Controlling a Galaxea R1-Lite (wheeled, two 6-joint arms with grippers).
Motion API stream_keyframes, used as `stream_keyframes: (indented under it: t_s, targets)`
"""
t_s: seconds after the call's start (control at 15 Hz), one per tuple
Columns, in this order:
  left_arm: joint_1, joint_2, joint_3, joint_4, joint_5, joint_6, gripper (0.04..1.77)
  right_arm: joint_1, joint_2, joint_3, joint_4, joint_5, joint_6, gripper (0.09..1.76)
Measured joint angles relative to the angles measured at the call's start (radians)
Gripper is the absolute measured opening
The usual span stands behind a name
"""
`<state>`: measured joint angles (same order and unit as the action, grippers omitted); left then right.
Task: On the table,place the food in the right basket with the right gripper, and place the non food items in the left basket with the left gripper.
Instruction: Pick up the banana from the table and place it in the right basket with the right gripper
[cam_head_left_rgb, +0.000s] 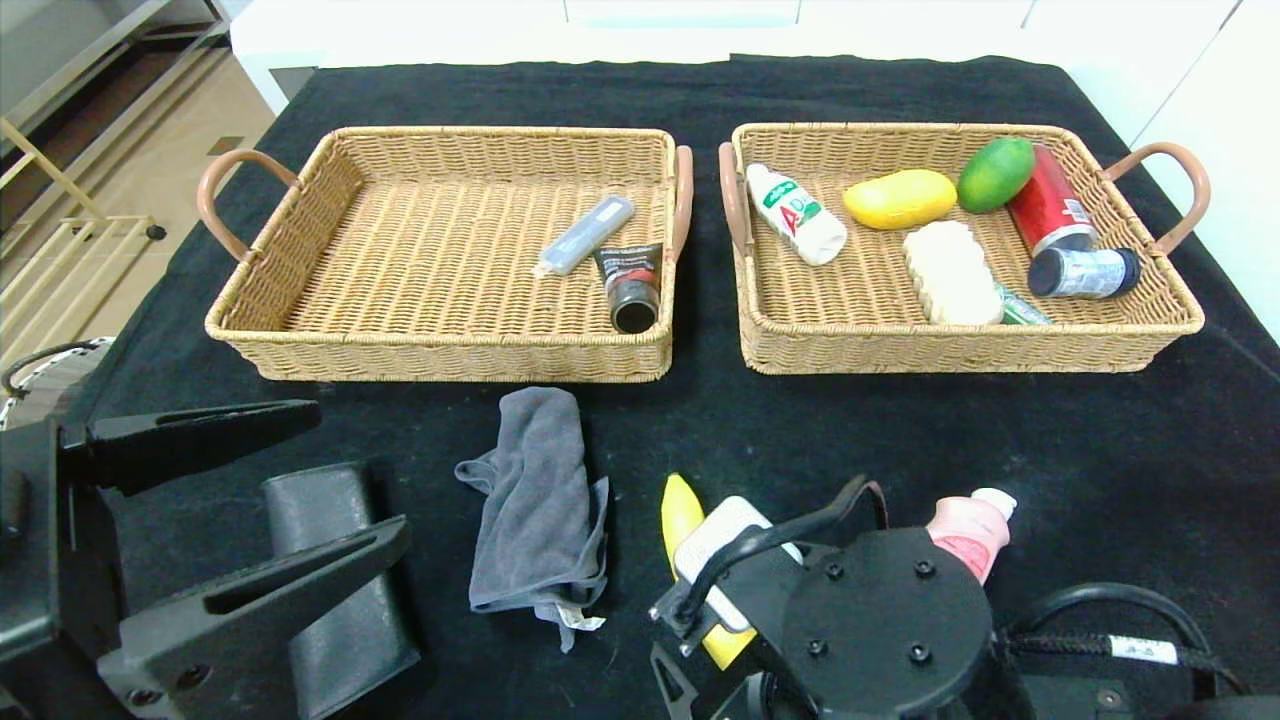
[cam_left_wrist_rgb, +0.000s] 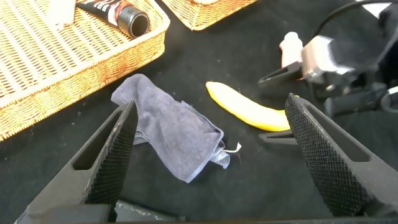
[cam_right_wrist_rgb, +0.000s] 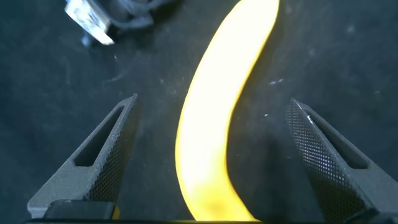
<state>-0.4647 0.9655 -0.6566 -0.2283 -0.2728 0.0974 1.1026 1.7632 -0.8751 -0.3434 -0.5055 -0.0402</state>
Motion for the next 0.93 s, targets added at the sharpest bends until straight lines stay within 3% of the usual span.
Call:
stream_keyframes:
  t_s: [0.47,0.53,0.73,0.93]
  targets:
    - [0.0,-0.003,0.002,0.0,0.0,0.0,1.72,-0.016,0.048,0.0,-0.023,-0.001,0.005,1.7]
    - [0.0,-0.003,0.002,0.0,0.0,0.001,1.72,-0.017,0.051,0.001,-0.028,-0.001,0.005,1.63]
    - [0.0,-0.003,0.002,0.0,0.0,0.002,1.72,-0.024,0.056,0.001,-0.033,-0.002,0.005,1.14]
    - [0.0,-0.003,0.003,0.0,0.0,0.002,1.72,-0.034,0.058,0.002,-0.034,-0.001,0.009,0.81]
